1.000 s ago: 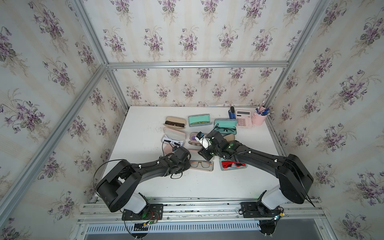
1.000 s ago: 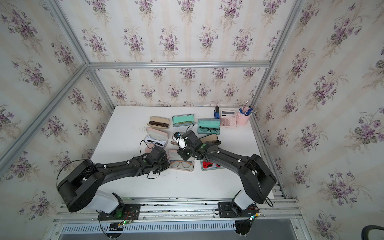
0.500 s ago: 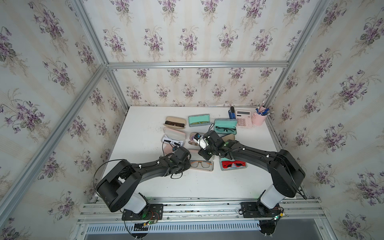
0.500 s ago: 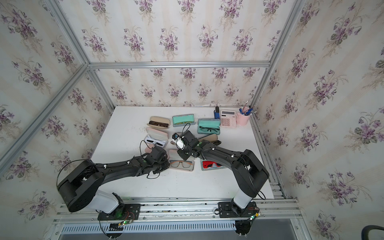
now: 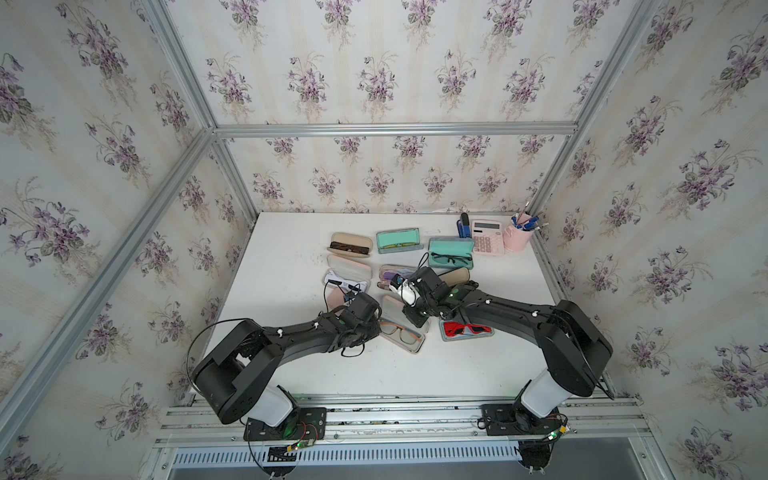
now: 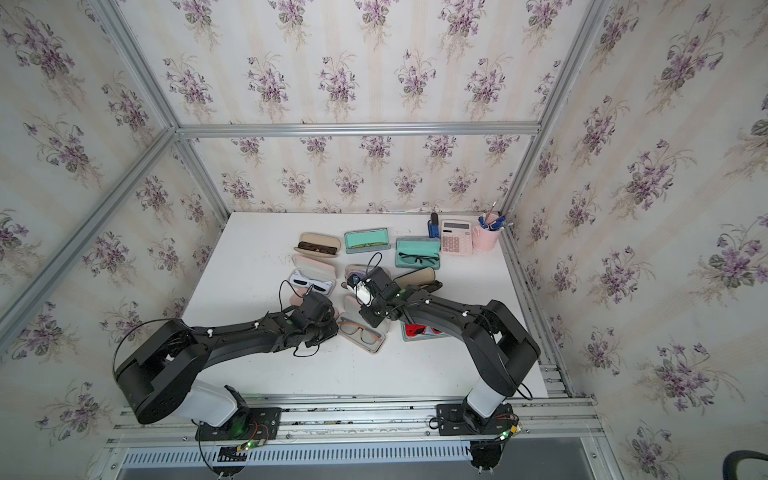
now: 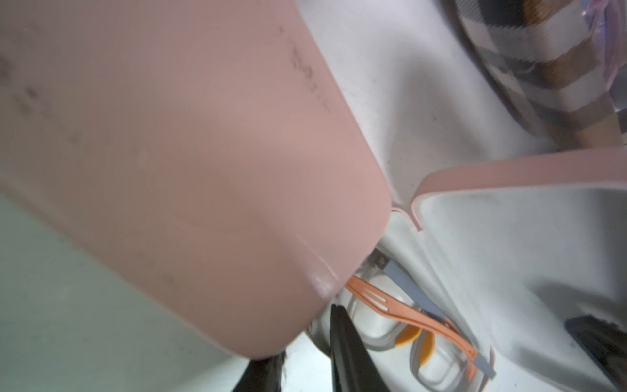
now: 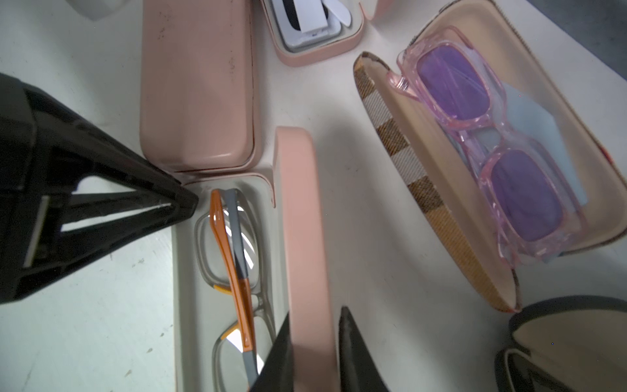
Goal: Close the glasses case
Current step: Close the glasses case at the center of the board.
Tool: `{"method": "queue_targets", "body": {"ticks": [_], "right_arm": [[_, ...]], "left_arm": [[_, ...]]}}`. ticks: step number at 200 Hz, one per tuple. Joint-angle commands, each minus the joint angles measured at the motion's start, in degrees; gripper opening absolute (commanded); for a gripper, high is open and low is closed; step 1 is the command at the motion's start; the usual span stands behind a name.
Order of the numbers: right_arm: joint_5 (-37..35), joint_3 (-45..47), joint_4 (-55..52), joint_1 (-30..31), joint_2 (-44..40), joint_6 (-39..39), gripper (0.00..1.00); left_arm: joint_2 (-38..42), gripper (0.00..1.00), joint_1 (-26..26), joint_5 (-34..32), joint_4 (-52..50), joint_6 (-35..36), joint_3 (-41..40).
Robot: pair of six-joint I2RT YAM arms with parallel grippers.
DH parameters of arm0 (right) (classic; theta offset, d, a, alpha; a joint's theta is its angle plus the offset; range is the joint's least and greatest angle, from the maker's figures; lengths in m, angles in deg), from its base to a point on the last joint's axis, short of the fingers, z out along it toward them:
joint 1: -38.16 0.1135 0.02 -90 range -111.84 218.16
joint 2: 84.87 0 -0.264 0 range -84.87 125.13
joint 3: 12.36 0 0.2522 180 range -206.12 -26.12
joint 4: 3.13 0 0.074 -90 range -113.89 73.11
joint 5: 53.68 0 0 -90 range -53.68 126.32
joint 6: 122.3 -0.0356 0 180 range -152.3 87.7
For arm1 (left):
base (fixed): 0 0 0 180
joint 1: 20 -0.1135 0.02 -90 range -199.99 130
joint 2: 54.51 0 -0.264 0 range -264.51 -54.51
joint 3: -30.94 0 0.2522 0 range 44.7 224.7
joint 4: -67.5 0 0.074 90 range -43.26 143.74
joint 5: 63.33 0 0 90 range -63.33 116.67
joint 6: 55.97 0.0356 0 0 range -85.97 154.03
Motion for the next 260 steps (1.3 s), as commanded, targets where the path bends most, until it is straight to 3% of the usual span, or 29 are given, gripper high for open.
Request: {"method": "queue_targets", "body": {"ticks": [1, 176, 260], "right_arm": [[-1.63, 0.82, 2.97, -0.03, -0.84, -1.13, 0.18], [-6.96, 0.81, 5.49, 1.35, 0.86, -0.71, 0.09], [-10.3, 1.85, 8.41, 2.67, 0.6, -0.87, 0.05]], "left_arm": [[-0.38, 0.24, 0.03, 0.08, -2.55, 0.81, -0.3], [-1.93, 0.0, 0.68, -0.08, -6.21, 0.52, 1.63], [-0.31, 0.0, 3.14, -2.72, -8.08, -3.81, 1.54]]}}
